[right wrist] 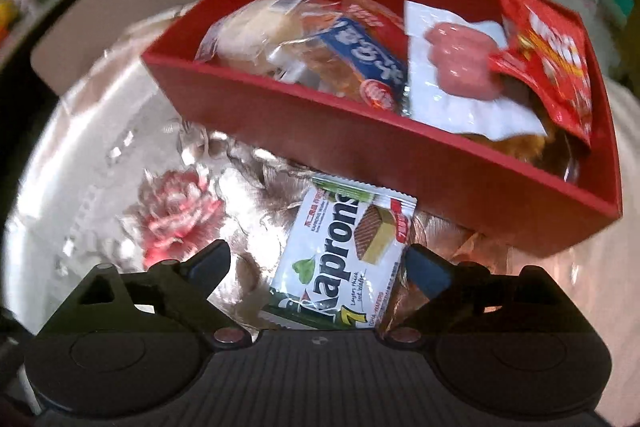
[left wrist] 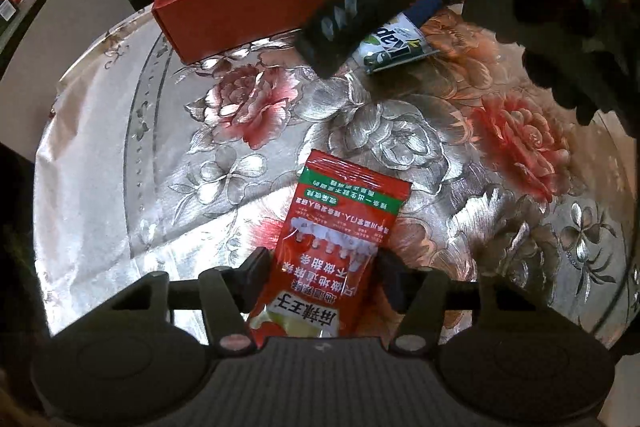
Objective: Organize snacks
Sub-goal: 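Grasp the red-and-white snack bag with left while right grasps the Kapron wafer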
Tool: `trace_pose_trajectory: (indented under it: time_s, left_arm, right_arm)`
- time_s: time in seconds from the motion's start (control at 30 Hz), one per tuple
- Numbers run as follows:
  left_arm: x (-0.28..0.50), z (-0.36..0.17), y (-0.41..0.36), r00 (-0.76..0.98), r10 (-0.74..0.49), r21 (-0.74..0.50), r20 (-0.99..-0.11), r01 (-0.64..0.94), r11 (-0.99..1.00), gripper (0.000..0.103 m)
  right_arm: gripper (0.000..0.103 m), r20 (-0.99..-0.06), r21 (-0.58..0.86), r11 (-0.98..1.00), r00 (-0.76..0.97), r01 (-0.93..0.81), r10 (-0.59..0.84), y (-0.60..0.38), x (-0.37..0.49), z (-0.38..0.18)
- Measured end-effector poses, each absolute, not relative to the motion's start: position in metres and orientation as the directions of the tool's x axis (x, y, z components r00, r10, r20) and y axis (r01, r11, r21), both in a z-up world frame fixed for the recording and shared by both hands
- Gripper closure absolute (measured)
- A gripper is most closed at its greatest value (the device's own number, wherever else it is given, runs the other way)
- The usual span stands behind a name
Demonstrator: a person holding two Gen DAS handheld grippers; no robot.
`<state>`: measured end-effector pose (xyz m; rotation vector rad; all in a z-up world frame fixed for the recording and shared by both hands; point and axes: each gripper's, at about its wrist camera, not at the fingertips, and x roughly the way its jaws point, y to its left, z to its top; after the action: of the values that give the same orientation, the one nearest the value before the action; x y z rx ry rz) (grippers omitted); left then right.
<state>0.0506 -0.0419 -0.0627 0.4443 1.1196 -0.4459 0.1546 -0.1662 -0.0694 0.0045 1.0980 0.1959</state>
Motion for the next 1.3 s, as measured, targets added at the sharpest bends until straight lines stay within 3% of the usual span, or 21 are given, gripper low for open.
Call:
trace_pose_trajectory:
  time_s: [0.1,0.2,0.3,0.6,0.67,0.73,0.9,1.03,1.07,1.1,1.2,1.3]
  left_arm:
    - [0.053,-0.060,-0.037,0.352,-0.109,0.100,-0.930,0.526,0.844,0.052]
    - [0.056,-0.059,-0.032,0.348,-0.098,0.098,-0.932,0.503,0.859,0.053]
    - [0.055,-0.060,-0.028,0.334,-0.089,0.092,-0.938,0.489,0.867,0.053]
    - [0.035,-0.065,-0.032,0.343,-0.065,0.126,-0.937,0.506,0.854,0.047]
    - [0.031,-0.065,-0.035,0.372,-0.046,0.165,-0.927,0.517,0.840,0.041]
    - [0.030,-0.067,-0.034,0.411,-0.013,0.221,-0.911,0.517,0.827,0.016]
    - [0.038,-0.073,-0.022,0.403,-0.007,0.198,-0.915,0.463,0.864,0.004]
    - [0.031,-0.075,-0.027,0.449,0.008,0.250,-0.893,0.482,0.839,0.003]
    - [0.032,-0.075,-0.027,0.448,0.009,0.251,-0.894,0.484,0.838,0.004]
    - [0.033,-0.074,-0.026,0.436,-0.001,0.232,-0.900,0.480,0.846,0.010]
    - [0.032,-0.065,-0.023,0.362,-0.096,0.100,-0.927,0.484,0.869,0.053]
    - [0.023,-0.066,-0.033,0.395,-0.065,0.157,-0.917,0.504,0.849,0.055]
  right_arm:
    - [0.012,-0.881,-0.015,0.970,0.462,-0.242,0.102,-0.151,0.148,-0.072]
    - [0.031,-0.887,0.004,0.973,0.449,-0.231,0.110,-0.159,0.145,-0.065]
    - [0.032,-0.897,0.074,0.972,0.411,-0.221,0.161,-0.170,0.132,-0.060]
    - [0.032,-0.929,0.026,0.952,0.343,-0.304,0.135,-0.174,0.068,-0.063]
    - [0.027,-0.918,0.022,0.953,0.372,-0.302,0.139,-0.176,0.060,-0.064]
    - [0.001,-0.918,0.039,0.958,0.369,-0.286,0.147,-0.177,0.058,-0.070]
    - [0.000,-0.914,-0.019,0.956,0.393,-0.294,0.103,-0.164,0.046,-0.077]
    - [0.000,-0.904,-0.019,0.958,0.414,-0.288,0.106,-0.165,0.043,-0.079]
    - [0.000,-0.903,-0.017,0.957,0.416,-0.289,0.109,-0.165,0.042,-0.079]
    - [0.000,-0.904,-0.014,0.958,0.414,-0.288,0.111,-0.166,0.042,-0.079]
    - [0.008,-0.908,-0.029,0.959,0.409,-0.283,0.093,-0.165,0.044,-0.072]
    - [0.028,-0.911,-0.020,0.952,0.399,-0.304,0.108,-0.158,0.043,-0.064]
